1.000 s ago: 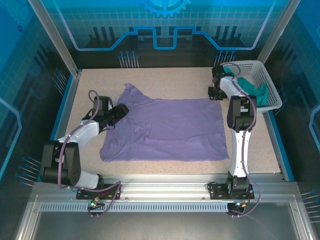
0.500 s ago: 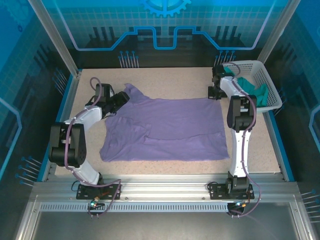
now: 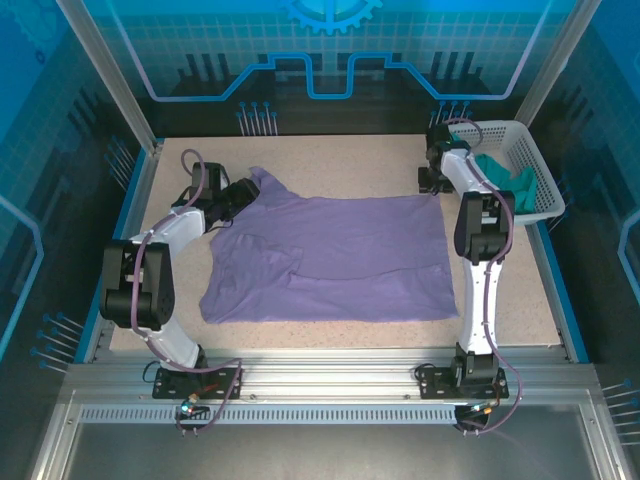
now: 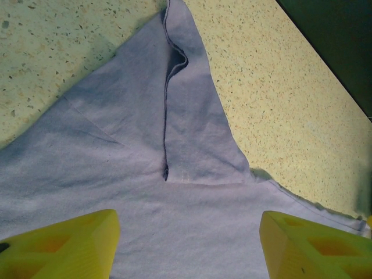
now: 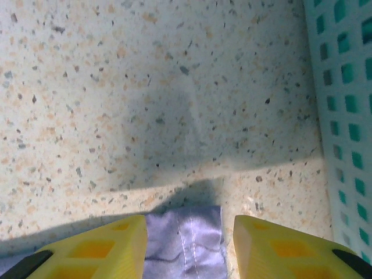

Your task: Fold the inside-out t-shirt

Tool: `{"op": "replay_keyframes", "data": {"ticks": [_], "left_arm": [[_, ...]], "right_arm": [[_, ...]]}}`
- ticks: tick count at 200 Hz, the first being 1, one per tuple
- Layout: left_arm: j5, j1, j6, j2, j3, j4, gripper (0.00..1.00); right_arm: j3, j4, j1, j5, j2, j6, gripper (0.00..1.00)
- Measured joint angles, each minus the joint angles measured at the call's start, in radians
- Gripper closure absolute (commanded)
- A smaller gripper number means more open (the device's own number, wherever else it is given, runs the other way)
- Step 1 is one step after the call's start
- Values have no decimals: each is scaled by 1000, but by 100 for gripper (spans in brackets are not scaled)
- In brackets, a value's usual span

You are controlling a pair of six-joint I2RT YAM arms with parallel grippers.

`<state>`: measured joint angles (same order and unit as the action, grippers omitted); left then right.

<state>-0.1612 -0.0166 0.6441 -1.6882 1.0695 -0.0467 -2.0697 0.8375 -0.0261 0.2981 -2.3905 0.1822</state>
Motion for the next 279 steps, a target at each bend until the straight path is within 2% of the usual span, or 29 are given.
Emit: {"op": "replay_keyframes", "data": {"ticks": [32, 54, 90, 119, 166, 219, 279], "left_arm": [[0, 0, 0, 0, 0, 0, 34], [0, 0, -1, 0, 0, 0, 34], [1, 0, -3, -7, 8, 0, 34], [24, 2, -24, -71, 81, -15, 34], [63, 16, -90, -334, 405, -135, 35], [86, 27, -184, -630, 809, -352, 38], [55, 34, -247, -913, 1298, -619, 43]], "right_arm": [[-27, 21, 0, 3, -42, 1, 55], [-39, 32, 0, -6, -54, 7, 60], [-42, 38, -1, -29, -58, 14, 84], [-44, 39, -1, -38, -58, 21, 98], [-39, 29, -1, -41, -58, 18, 100], [-37, 21, -1, -41, -56, 6, 100], [-34, 11, -2, -45, -55, -1, 100]]}}
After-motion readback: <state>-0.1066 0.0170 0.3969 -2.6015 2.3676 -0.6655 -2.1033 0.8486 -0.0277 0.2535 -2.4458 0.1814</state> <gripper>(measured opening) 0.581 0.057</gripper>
